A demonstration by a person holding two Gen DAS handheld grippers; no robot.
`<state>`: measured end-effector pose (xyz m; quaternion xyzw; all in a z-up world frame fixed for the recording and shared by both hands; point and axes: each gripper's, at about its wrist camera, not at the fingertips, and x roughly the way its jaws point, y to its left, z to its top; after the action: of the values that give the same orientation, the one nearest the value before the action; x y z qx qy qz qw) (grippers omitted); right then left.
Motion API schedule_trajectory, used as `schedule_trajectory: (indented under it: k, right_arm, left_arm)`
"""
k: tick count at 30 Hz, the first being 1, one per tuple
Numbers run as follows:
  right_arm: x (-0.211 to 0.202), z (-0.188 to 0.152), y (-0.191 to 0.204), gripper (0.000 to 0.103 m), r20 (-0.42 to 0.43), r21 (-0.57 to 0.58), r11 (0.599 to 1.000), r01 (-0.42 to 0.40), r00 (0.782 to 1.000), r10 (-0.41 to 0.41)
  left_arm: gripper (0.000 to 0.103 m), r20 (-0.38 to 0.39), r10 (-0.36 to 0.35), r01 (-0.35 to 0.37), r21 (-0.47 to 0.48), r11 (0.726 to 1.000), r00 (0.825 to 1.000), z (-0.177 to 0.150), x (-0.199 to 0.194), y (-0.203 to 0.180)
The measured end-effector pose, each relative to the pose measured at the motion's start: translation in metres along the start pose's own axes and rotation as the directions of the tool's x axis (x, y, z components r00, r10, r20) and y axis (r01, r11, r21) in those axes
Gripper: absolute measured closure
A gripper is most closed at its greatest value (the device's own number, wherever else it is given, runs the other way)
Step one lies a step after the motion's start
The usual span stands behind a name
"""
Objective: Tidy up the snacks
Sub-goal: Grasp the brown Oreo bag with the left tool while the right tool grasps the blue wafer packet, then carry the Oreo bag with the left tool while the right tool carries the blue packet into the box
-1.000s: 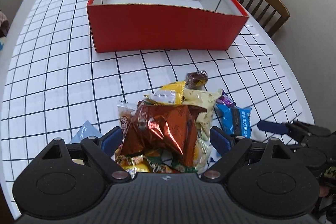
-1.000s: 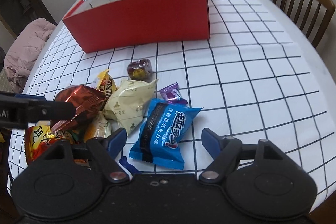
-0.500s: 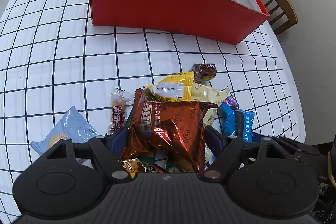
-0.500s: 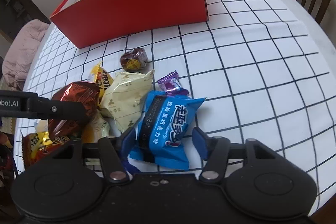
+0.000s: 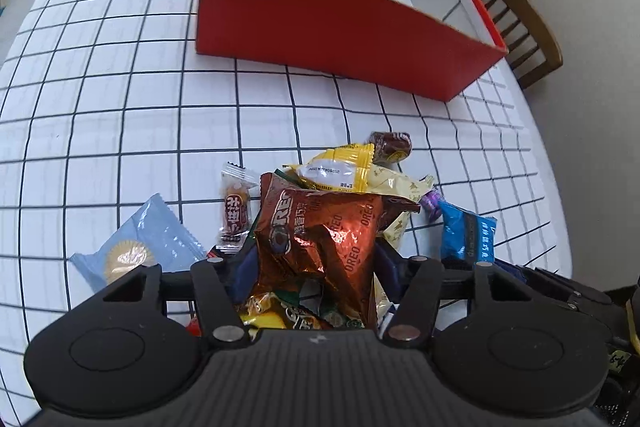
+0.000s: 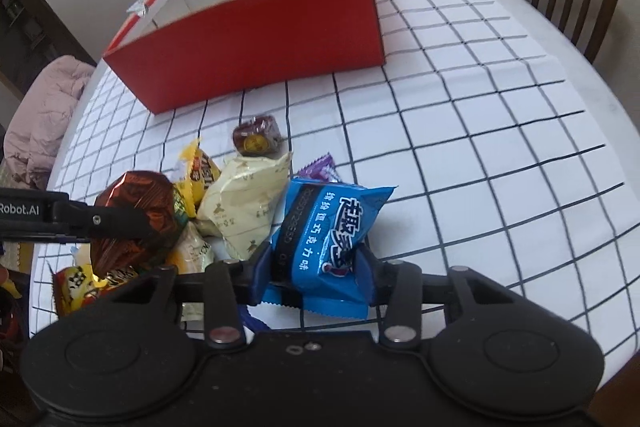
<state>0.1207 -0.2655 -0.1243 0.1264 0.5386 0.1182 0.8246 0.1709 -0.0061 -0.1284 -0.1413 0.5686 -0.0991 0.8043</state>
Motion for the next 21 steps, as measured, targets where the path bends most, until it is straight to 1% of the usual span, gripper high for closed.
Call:
schedule_trajectory:
  k: [5, 12, 18, 21]
  right_arm:
    - [-0.022, 0.002, 0.004, 0.061, 0.033, -0.013, 1.0, -0.017, 0.999, 0.017]
    - [-0.054, 0.019, 0.018, 0.061, 0.089, -0.06, 0.997, -0.047, 0.995, 0.052]
    - [-0.071, 0.047, 0.03, 0.061, 0.143, -0.122, 0.991, -0.062, 0.986, 0.08]
    - [-0.077, 0.065, 0.035, 0.061, 0.171, -0.152, 0.987, -0.058, 0.982, 0.084]
  left_arm:
    - [0.044, 0.039, -0.018, 0.019, -0.025, 1.0, 0.999, -0.005, -0.022, 0.005]
    - [0.044, 0.111, -0.004, 0.008, -0.036, 0.999, 0.994, -0.003, -0.062, 0.0]
    - [0.044, 0.191, 0.025, -0.025, -0.003, 1.0, 0.981, 0.015, -0.093, -0.02]
    - [0.044, 0.233, 0.024, -0.03, 0.023, 0.999, 0.972, 0.029, -0.106, -0.03]
